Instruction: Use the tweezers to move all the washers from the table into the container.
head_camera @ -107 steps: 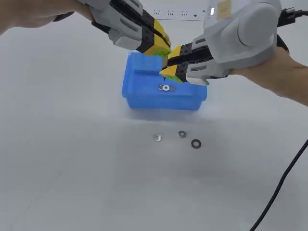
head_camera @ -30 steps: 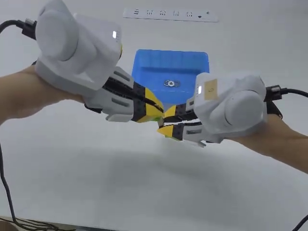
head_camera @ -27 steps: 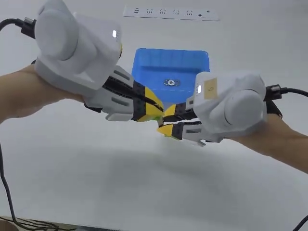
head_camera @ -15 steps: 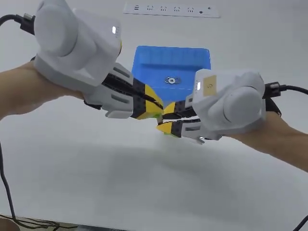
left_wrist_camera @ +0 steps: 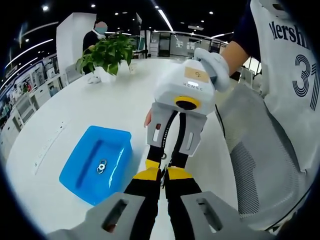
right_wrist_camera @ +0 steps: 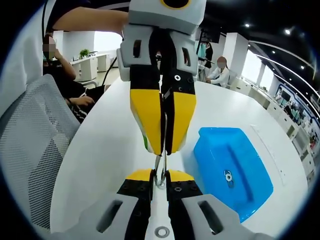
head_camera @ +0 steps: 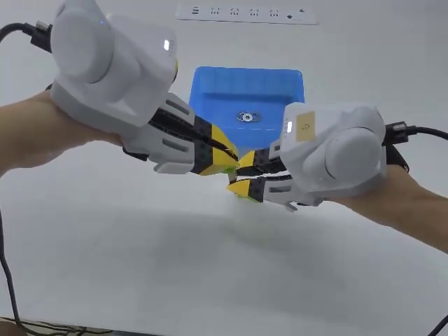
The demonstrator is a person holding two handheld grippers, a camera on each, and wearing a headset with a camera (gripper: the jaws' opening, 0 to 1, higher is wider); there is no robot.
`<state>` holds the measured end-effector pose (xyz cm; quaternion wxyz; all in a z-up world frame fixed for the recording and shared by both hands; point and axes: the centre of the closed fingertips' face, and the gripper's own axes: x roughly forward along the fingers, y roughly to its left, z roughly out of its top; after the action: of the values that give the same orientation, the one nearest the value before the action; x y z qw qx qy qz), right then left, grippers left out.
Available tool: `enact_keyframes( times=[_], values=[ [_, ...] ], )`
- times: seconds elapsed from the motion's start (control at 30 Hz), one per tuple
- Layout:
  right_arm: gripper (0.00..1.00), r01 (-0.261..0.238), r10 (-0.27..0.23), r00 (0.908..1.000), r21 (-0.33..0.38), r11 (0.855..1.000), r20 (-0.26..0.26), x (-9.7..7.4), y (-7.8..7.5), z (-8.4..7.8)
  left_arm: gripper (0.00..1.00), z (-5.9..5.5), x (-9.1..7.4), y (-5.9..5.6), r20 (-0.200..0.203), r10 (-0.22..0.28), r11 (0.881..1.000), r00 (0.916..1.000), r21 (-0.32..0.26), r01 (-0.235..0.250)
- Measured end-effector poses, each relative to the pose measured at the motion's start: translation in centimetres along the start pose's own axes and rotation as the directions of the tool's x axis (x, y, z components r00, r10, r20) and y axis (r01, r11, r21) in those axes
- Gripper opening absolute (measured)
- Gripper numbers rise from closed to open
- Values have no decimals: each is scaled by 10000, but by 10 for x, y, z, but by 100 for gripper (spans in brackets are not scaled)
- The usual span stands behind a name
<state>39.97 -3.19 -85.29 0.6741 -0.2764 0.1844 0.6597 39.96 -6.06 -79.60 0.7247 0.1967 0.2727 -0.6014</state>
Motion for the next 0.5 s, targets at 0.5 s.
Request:
enact_keyframes(
  times=[0.5],
  values=[
    [10, 2, -1, 10000, 117, 9999, -64, -2, 0, 4, 7, 4, -3, -2, -41, -46, 10000, 10000, -39, 46]
  ],
)
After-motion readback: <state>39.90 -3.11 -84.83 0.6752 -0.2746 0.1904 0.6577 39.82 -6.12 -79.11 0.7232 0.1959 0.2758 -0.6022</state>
